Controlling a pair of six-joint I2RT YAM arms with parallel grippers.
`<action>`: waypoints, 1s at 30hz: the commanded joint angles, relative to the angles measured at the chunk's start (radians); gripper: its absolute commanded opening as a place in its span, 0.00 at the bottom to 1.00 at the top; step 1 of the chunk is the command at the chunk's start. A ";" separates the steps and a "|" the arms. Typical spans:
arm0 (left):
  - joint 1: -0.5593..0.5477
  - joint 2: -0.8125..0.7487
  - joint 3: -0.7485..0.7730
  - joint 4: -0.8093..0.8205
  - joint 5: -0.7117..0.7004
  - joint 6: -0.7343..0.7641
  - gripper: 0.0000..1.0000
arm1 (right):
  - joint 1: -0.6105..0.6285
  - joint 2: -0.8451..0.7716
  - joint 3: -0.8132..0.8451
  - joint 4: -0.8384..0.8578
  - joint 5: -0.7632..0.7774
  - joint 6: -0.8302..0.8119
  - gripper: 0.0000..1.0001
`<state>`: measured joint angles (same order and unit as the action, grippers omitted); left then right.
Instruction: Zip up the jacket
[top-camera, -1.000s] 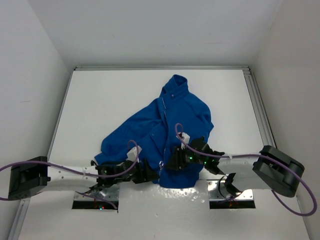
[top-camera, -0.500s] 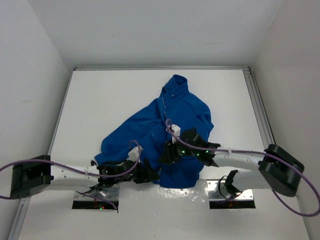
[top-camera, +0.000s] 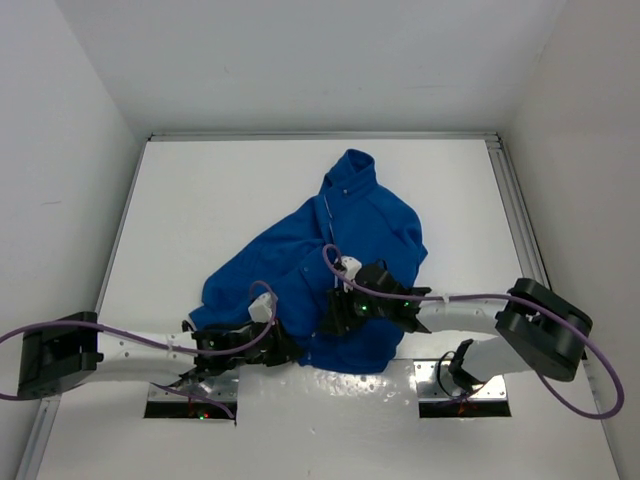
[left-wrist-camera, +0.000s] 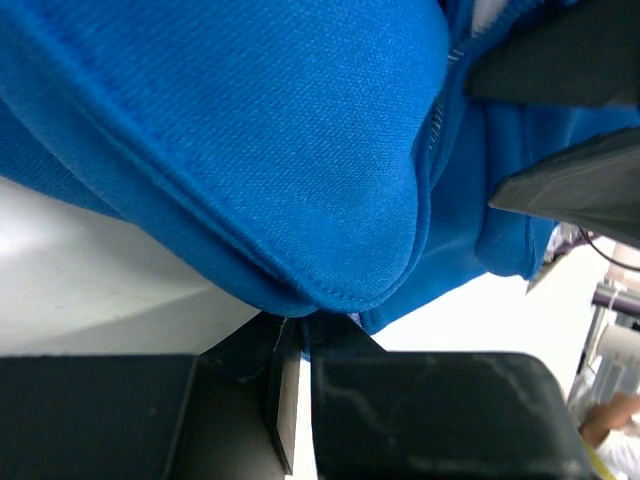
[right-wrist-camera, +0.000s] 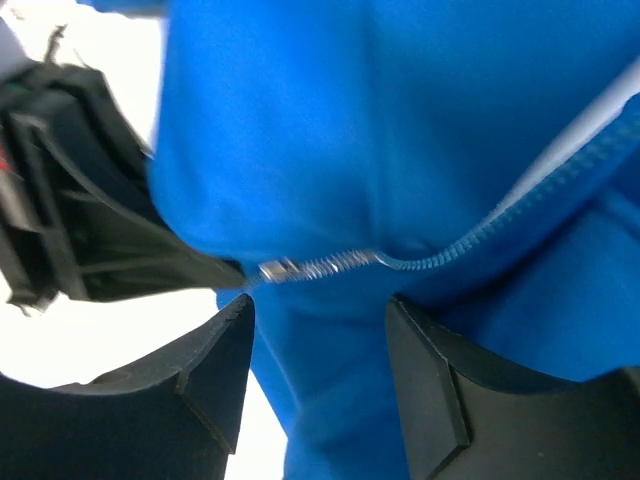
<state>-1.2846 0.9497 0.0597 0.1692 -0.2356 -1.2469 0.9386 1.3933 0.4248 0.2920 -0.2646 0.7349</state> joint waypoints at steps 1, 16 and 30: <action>-0.009 -0.005 -0.075 -0.097 -0.085 -0.010 0.00 | 0.003 -0.048 -0.058 0.002 0.085 0.040 0.55; 0.103 -0.250 0.413 -0.295 -0.241 0.429 0.00 | 0.005 -0.591 -0.069 -0.066 0.229 0.044 0.72; 0.113 -0.046 -0.041 -0.074 -0.062 0.101 0.00 | 0.008 -0.377 0.000 -0.085 0.143 0.012 0.13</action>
<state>-1.1744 0.8860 0.0452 0.1101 -0.3111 -1.1313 0.9386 0.9752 0.3508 0.1768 -0.0826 0.7681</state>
